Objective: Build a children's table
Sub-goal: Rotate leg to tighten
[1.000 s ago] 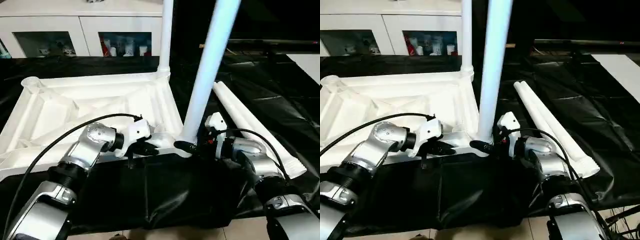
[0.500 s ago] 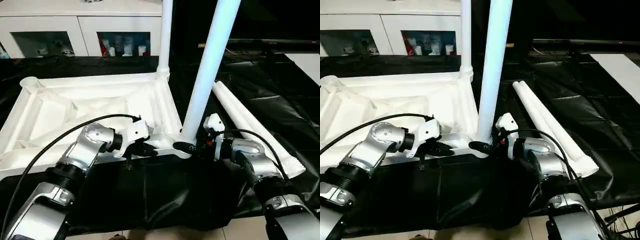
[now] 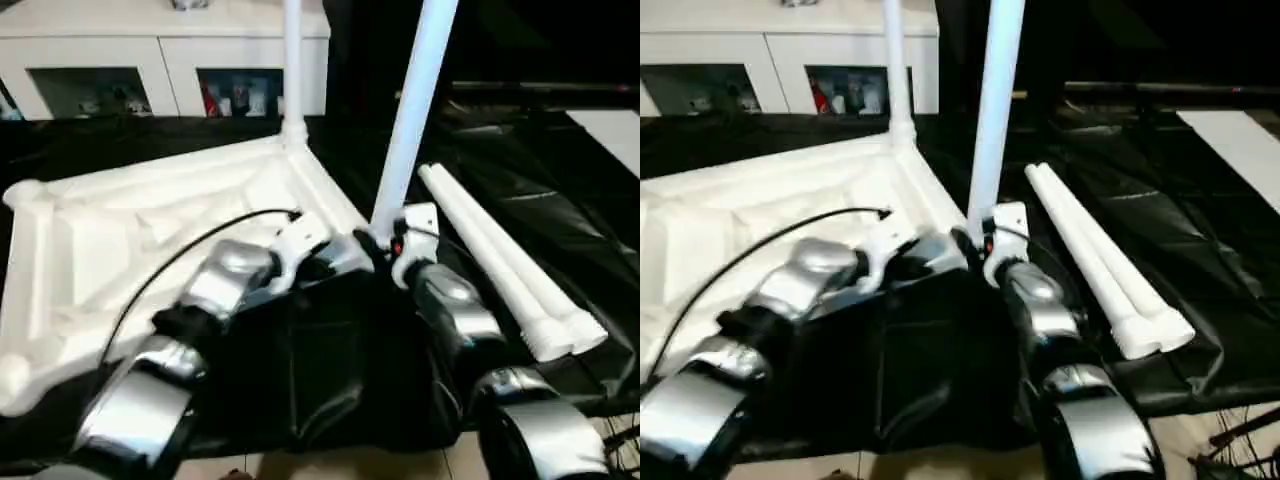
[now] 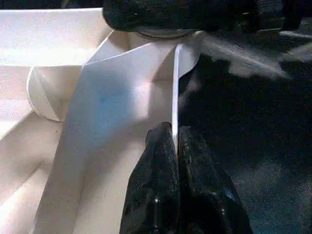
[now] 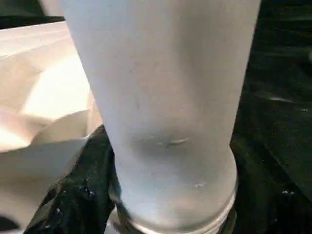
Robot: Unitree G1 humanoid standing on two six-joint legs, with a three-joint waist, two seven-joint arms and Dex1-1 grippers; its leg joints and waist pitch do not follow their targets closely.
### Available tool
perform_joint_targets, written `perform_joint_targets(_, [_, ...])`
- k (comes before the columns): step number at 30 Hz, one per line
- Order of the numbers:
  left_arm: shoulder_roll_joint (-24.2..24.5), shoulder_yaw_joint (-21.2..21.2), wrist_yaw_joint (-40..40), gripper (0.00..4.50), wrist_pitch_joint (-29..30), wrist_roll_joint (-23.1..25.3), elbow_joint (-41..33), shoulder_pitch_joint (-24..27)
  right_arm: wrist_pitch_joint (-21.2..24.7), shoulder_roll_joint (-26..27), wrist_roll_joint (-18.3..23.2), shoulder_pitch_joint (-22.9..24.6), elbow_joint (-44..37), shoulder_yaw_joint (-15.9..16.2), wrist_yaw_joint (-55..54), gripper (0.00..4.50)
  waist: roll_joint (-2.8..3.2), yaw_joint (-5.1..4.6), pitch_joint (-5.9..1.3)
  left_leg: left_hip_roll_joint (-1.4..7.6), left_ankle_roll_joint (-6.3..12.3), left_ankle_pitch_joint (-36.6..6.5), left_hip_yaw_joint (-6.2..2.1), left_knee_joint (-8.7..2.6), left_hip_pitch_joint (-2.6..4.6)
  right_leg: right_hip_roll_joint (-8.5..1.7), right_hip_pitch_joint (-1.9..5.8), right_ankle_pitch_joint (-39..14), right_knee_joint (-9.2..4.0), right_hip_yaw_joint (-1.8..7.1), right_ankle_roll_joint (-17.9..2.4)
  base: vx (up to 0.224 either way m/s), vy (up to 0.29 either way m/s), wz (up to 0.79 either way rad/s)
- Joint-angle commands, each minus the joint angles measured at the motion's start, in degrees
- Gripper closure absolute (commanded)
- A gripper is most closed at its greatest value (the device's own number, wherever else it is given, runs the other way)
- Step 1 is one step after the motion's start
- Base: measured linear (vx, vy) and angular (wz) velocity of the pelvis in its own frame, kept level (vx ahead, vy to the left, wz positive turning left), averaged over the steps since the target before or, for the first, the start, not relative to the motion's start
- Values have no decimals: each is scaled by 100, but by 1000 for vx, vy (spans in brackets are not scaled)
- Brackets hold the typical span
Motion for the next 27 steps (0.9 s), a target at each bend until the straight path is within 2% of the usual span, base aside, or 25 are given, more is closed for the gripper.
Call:
perform_joint_targets(1, [-16, 149, 347, 450, -77, 38, 102, -2, -22, 59, -113, 12, 312, -50, -186, 178, -11, 0, -382, 150, 306, -322, -25, -361, 45, -475, 279, 316, -371, 297, -1421, 0, 0, 0])
perform_joint_targets(2, [-34, 152, 332, 450, -100, 38, 122, -6, -62, 72, -124, -14, 332, -63, -186, 178, -9, 2, -376, 149, 333, -346, -23, -364, 46, -473, 280, 325, -377, 293, -1430, 0, 0, 0])
perform_joint_targets(3, [-34, 144, 320, 450, -123, 50, 129, -6, -93, 74, -111, -28, 330, -83, -155, 122, -12, 3, -375, 150, 347, -358, -23, -363, 43, -476, 283, 329, -375, 295, -1433, 0, 0, 0])
perform_joint_targets(5, [-3, 126, 254, 450, -212, 75, 113, 25, -237, 44, -57, -61, 268, -138, 96, 108, -52, -7, -363, 154, 378, -476, -16, -371, 45, -475, 285, 155, -404, 295, -1411, 0, 0, 0])
perform_joint_targets(7, [42, 128, 191, 450, -224, 41, 62, 61, -272, -11, -41, -72, 219, -147, 232, 106, -40, -3, -363, 161, 390, -500, -20, -372, 46, -479, 284, 72, -402, 293, -1406, 0, 0, 0])
perform_joint_targets(10, [172, 95, 103, 450, -263, 31, -42, 130, -390, -156, -11, -83, 123, -157, 389, 68, -79, -4, -359, 164, 412, -456, -16, -372, 40, -480, 284, 46, -401, 293, -1400, 0, 0, 0])
perform_joint_targets(13, [370, 95, -68, 450, -266, 26, -320, 296, -345, -410, 32, -58, -69, -126, 907, 41, -86, -22, -365, 164, 502, -371, -23, -359, 12, -486, 306, 166, -376, 289, -1417, 0, 0, 0])
perform_joint_targets(16, [498, 82, -244, 450, -240, 21, -527, 411, -180, -631, 34, -5, -221, 3, 1639, 41, -112, -34, -369, 153, 646, -274, -16, -342, 0, -475, 310, 339, -361, 286, -1458, 0, 0, 0])
perform_joint_targets(18, [593, 67, -401, 450, -260, 18, -671, 493, -115, -817, -22, 71, -345, 171, 2236, 41, -97, -22, -377, 157, 716, -239, -15, -328, 0, -475, 308, 402, -351, 281, -1478, 0, 0, 0])
perform_joint_targets(19, [617, 65, -441, 450, -260, 12, -709, 514, -98, -862, -33, 93, -377, 212, 2389, 41, -127, -31, -372, 160, 750, -212, -18, -329, -8, -464, 310, 416, -340, 273, -1494, 0, 0, 0])
perform_joint_targets(20, [718, 40, -678, 450, -355, -33, -870, 607, -23, -1043, -79, 185, -508, 385, 3030, 41, -144, -22, -367, 160, 809, -210, -15, -320, -13, -467, 312, 415, -345, 272, -1499, 0, 0, 0])
perform_joint_targets(21, [751, 32, -777, 450, -387, -60, -924, 639, -9, -1101, -94, 218, -551, 447, 3251, 41, -131, -17, -374, 171, 810, -183, -15, -315, -10, -473, 307, 446, -333, 277, -1498, 0, 0, 0])
perform_joint_targets(23, [854, 17, -1145, 450, -405, -212, -1144, 774, -48, -1238, -112, 310, -657, 620, 3839, 41, -145, -29, -371, 166, 854, -118, -13, -312, -8, -460, 297, 534, -321, 272, -1558, 0, 0, 0])
perform_joint_targets(25, [964, -27, -1435, 450, -307, -316, -1415, 917, -30, -1284, -51, 342, -708, 645, 4245, 41, -158, -22, -370, 186, 847, -178, -13, -313, -2, -479, 295, 446, -320, 274, -1607, 0, 0, 0])
perform_joint_targets(27, [1024, -63, -1616, 450, -316, -376, -1558, 999, -26, -1284, -21, 342, -718, 652, 4417, 41, -143, -21, -365, 194, 848, -161, -10, -314, -1, -471, 282, 423, -317, 271, -1629, 0, 0, 0])
